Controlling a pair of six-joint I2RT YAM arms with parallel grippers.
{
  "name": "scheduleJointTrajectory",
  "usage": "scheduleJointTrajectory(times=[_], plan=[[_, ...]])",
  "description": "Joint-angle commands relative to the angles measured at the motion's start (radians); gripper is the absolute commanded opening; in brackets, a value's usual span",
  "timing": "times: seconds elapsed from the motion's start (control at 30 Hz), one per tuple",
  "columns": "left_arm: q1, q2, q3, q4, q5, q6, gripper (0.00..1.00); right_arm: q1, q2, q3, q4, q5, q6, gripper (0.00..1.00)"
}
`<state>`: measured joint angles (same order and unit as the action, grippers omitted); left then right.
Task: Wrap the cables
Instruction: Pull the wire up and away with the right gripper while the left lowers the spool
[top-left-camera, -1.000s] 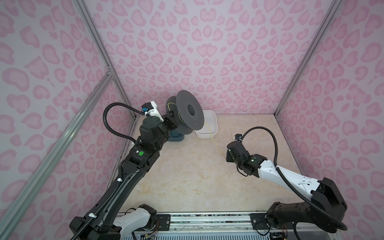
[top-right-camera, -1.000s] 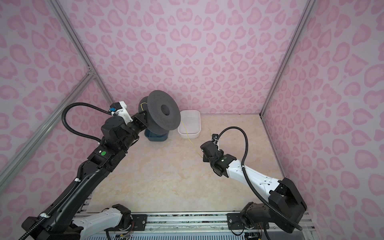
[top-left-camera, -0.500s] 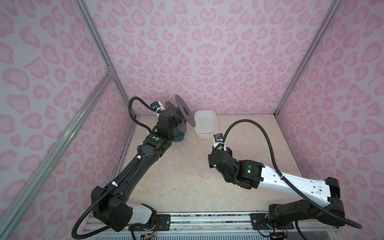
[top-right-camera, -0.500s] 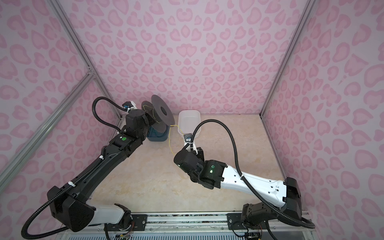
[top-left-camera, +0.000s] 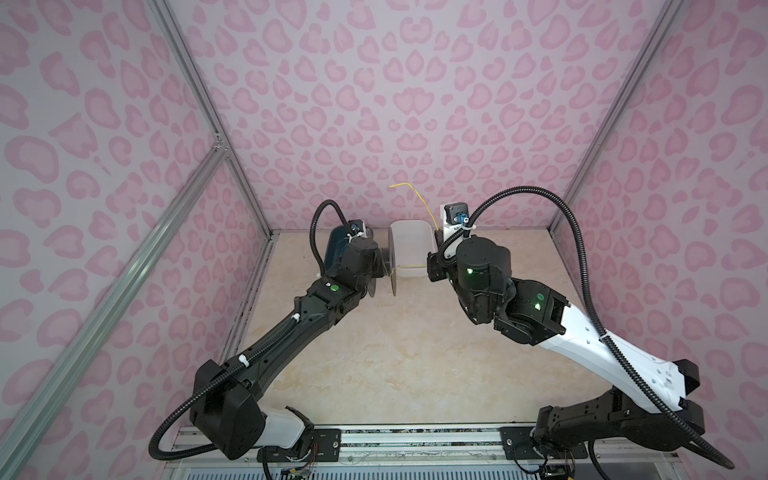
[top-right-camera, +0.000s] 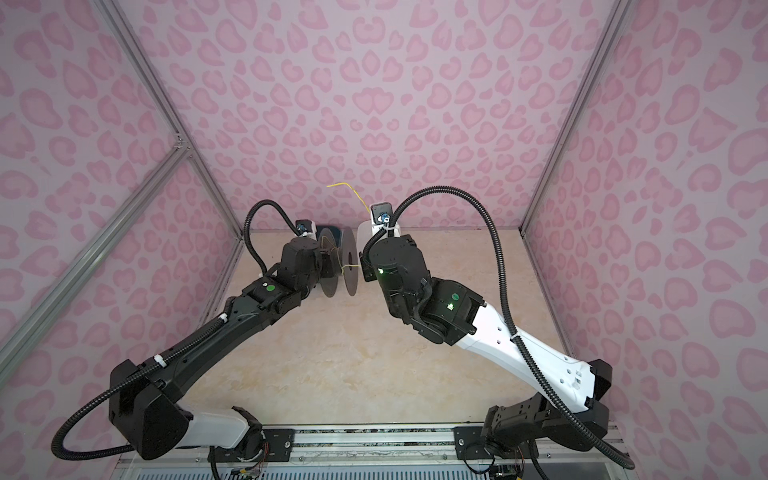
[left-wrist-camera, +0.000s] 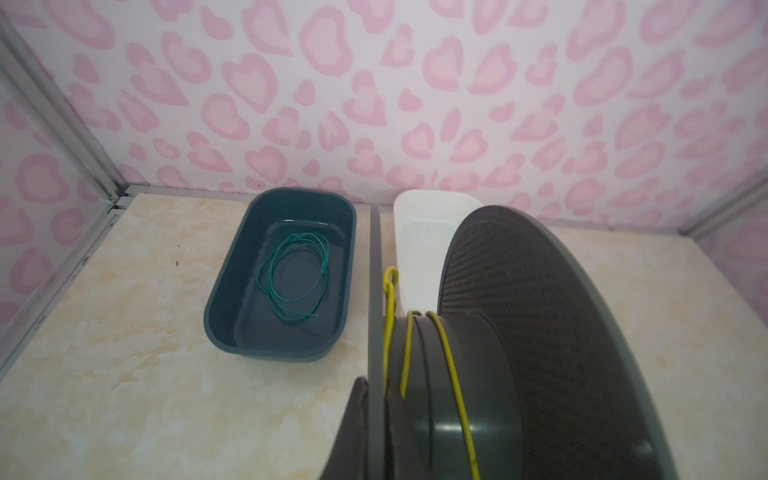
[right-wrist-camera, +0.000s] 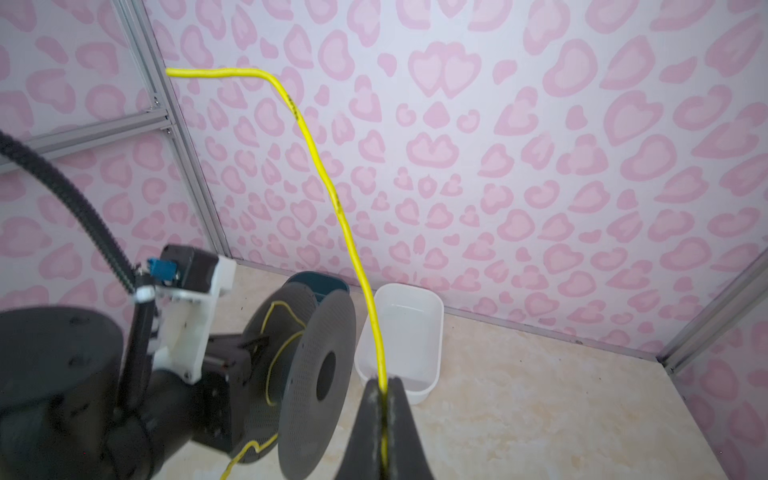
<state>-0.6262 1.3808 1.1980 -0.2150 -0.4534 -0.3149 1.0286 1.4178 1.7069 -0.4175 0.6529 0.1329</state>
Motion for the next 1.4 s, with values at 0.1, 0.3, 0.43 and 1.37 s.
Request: scheduleJointTrajectory(times=[0.1, 0.3, 0.43, 1.37], plan=[[-0.146, -0.08, -0.115, 0.012, -0.015, 0.235, 0.03, -0.167, 0.06, 0.12, 0.037, -0.211, 0.001, 0.0], [-0.287, -0.175, -0.236, 0.013, -0.036, 0.357, 0.03, -0.349, 0.155, 0.222, 0.004, -0.342, 0.042, 0.0], [-0.347, -0.245, -0.296, -0.002, -0.038, 0.402, 0.04, -0.473, 0.187, 0.204, 0.009, -0.442, 0.1, 0.0], [-0.451, -0.381, -0.408, -0.09, 0.01, 0.438, 0.04, -0.904, 0.196, -0.787, 0.425, -0.674, 0.744, 0.0]])
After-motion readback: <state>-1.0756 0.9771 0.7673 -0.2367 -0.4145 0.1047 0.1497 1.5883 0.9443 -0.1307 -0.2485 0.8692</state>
